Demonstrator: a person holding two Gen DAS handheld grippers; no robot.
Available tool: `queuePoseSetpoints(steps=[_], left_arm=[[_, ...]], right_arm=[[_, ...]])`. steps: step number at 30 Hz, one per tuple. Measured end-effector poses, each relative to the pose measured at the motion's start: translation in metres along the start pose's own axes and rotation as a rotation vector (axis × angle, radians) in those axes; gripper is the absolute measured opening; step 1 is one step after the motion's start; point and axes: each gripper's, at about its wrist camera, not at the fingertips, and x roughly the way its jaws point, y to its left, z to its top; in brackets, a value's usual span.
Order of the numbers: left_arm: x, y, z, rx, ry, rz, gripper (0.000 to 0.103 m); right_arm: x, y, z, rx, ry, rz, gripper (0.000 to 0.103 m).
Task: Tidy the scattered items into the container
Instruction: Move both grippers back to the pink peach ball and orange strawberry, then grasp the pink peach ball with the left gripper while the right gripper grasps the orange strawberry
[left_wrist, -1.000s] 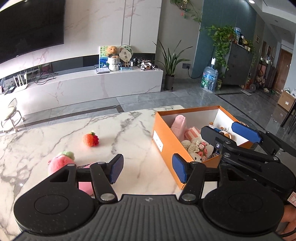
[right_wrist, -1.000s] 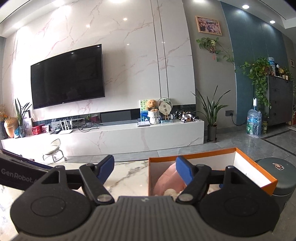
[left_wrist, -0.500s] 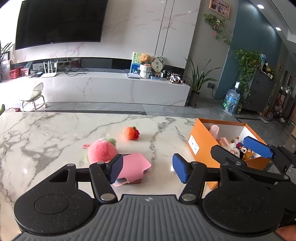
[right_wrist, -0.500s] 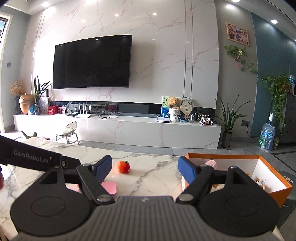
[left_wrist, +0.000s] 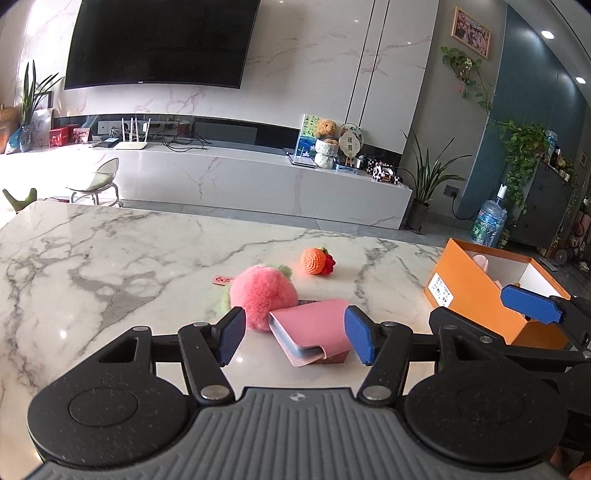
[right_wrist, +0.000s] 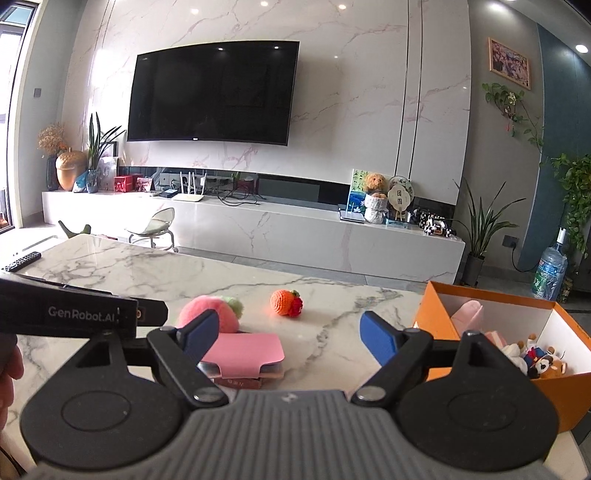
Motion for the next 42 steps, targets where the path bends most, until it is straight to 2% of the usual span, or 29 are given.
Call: queuePoseSetpoints(steps=[5, 12, 17, 24, 30, 36, 38, 42], left_arm=[[0.016, 0.011, -0.01, -0.02, 0.003, 0.0, 0.07], [0.037, 0.013, -0.018, 0.017, 0.02, 0.044, 0.071], [0.054, 0.018, -0.021, 0.003, 0.03, 0.053, 0.076], [0.077, 0.022, -0.02, -0.019, 0.037, 0.056, 0.077], [0.097, 0.024, -0.015, -0.027, 0.059, 0.081, 0.077], [0.114, 0.027, -0.006, -0.039, 0.086, 0.072, 0.077], [0.119, 0.029, -0.005, -0.049, 0.107, 0.078, 0.077], [0.125, 0.035, -0.005, -0.085, 0.116, 0.074, 0.077]], right_arm=[[0.02, 0.008, -0.004, -0.014, 0.038, -0.008, 0.085], [0.048, 0.012, -0.011, -0.03, 0.072, -0.031, 0.085], [0.069, 0.009, -0.016, -0.014, 0.101, -0.031, 0.085], [0.101, -0.002, -0.019, 0.029, 0.124, -0.016, 0.085], [0.128, -0.012, -0.017, 0.075, 0.144, 0.007, 0.082], [0.153, -0.015, -0.015, 0.102, 0.171, 0.046, 0.076], [0.16, -0.014, -0.015, 0.11, 0.185, 0.061, 0.071], [0.173, -0.014, -0.017, 0.125, 0.214, 0.082, 0.069]])
